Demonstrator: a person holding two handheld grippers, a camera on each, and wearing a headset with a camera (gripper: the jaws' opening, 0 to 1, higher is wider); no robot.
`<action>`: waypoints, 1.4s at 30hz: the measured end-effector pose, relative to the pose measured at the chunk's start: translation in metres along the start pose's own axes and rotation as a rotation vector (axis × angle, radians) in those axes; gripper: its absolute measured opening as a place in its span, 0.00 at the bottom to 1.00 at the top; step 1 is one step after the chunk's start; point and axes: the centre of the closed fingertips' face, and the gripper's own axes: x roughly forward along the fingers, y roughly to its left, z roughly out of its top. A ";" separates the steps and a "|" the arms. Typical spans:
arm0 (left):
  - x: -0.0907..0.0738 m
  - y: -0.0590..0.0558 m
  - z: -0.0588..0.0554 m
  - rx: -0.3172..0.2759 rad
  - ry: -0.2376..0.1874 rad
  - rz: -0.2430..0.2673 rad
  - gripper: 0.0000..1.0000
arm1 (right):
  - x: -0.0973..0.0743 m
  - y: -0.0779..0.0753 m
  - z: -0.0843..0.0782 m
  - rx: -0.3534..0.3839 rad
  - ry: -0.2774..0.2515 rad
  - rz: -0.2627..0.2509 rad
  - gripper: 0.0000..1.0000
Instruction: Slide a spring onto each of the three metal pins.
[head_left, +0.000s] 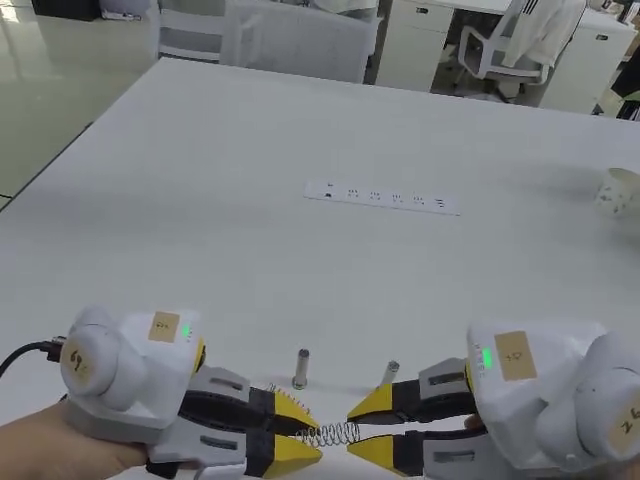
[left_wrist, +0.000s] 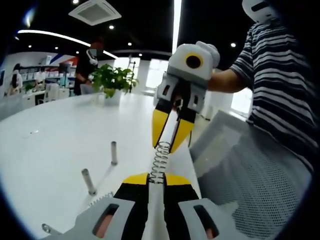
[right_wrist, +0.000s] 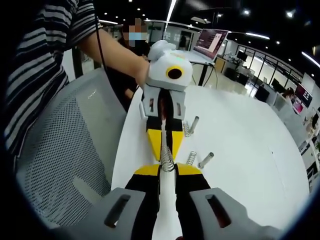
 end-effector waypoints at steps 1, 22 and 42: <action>0.000 0.000 -0.001 0.003 0.005 0.001 0.02 | 0.000 0.000 0.001 0.000 -0.003 0.000 0.08; 0.008 0.003 0.001 0.029 0.013 0.004 0.02 | 0.007 -0.005 0.023 -0.042 -0.049 -0.016 0.08; 0.008 0.003 0.003 0.014 0.006 0.016 0.02 | 0.013 -0.005 0.033 -0.068 -0.086 -0.024 0.08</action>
